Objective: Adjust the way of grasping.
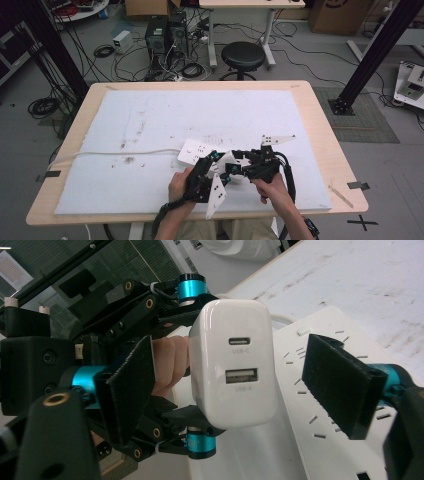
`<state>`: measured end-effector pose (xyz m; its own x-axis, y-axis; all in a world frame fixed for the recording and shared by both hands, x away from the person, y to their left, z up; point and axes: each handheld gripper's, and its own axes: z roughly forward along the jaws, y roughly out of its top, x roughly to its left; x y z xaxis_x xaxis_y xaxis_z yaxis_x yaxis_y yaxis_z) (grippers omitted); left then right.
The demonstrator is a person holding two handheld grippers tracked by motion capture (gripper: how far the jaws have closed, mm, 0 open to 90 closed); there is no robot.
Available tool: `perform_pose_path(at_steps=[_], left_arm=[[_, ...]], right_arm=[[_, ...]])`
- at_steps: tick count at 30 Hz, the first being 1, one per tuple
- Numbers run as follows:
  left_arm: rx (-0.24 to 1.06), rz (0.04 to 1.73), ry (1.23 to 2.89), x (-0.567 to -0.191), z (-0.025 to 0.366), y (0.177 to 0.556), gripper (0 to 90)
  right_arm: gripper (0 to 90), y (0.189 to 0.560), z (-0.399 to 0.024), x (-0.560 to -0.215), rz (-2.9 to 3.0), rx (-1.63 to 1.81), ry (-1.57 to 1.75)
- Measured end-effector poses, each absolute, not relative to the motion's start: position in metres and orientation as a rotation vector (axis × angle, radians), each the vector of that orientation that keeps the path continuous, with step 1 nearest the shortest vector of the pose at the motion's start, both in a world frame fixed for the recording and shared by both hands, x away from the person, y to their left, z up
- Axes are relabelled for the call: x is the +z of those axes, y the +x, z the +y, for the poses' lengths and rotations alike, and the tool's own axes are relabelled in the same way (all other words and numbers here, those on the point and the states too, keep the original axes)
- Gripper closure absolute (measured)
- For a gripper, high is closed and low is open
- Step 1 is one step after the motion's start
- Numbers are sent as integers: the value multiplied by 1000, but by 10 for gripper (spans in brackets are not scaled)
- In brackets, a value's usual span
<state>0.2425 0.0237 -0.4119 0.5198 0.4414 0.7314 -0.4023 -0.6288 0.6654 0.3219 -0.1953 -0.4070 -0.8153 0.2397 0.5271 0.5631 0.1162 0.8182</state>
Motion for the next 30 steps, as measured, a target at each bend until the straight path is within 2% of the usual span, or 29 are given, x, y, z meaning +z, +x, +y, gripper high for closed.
perform_pose_path(at_steps=[8,9,13,16,22,30], left_arm=[[1212,17,1887,-412,21,241,424],[1214,13,1884,-412,20,241,424],[1215,13,1883,-412,20,241,424],[1215,17,1877,-412,22,240,424],[1215,13,1875,-412,22,240,424],[1220,6,1869,-412,21,240,424]], right_arm=[[328,323,-194,-408,-2117,-1752,-759],[370,323,-194,-410,-2096,-1763,-754],[389,322,-194,-411,-2083,-1775,-748],[457,321,-194,-413,-2085,-1780,-750],[477,321,-194,-413,-2072,-1789,-747],[581,320,-197,-413,-2075,-1814,-736]])
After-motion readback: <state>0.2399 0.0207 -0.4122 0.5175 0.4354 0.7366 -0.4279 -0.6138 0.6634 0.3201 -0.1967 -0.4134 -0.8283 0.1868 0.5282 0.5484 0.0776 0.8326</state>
